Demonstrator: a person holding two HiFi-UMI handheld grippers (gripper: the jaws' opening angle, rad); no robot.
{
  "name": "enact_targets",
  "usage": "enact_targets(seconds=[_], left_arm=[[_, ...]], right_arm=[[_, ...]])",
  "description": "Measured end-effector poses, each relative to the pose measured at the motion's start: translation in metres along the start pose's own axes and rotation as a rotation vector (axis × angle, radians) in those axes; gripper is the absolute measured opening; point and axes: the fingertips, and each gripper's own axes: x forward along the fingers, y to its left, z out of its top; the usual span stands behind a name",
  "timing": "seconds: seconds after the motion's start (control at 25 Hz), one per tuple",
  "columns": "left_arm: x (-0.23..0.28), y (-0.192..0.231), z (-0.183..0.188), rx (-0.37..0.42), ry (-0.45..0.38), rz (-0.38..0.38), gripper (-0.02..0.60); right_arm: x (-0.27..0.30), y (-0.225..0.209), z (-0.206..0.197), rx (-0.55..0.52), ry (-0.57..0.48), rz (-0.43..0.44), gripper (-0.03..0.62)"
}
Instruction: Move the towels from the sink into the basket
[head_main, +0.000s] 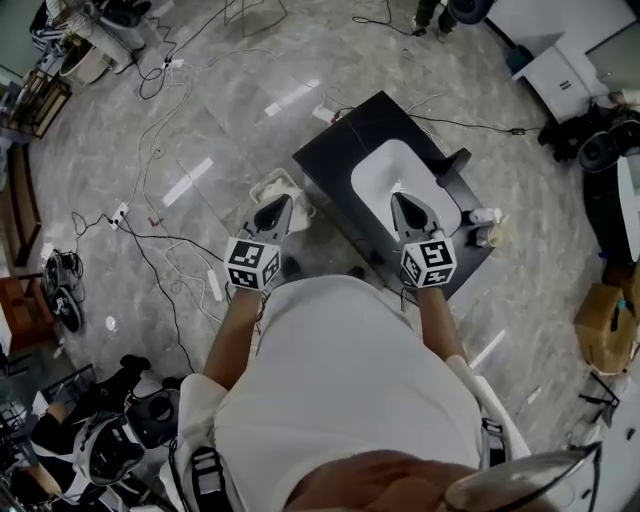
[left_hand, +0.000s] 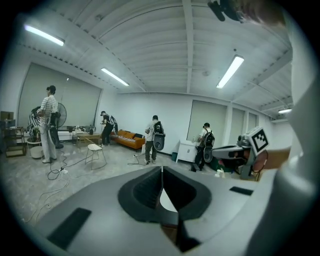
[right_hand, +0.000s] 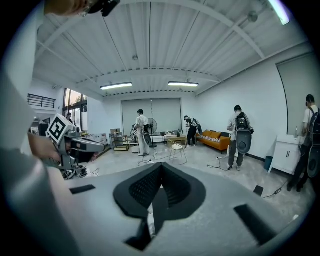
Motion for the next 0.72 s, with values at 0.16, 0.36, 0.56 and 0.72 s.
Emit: enact_targets(seconds=[0.16, 0.36, 0.56, 0.72], left_arm=[[0.002, -0.003, 0.0, 0.002, 0.004, -0.003, 0.011], [-0.001, 0.008, 0.008, -0.009, -0.002, 0.0, 0.011], [0.005, -0.003, 0.007, -0.017, -0.006, 0.008, 0.011], [0.004, -0.003, 0.007, -0.027, -0.008, 0.013, 0.011]], right_arm=[[-0.005, -0.005, 0.006, 0.008, -0.019, -0.013, -0.005], [-0.001, 0.0, 0.021, 0.011, -0.037, -0.022, -0.005], [-0.01, -0.013, 0.017, 0.012, -0.041, -0.024, -0.005], [-0.01, -0.013, 0.021, 0.011, -0.047, -0.029, -0.005]])
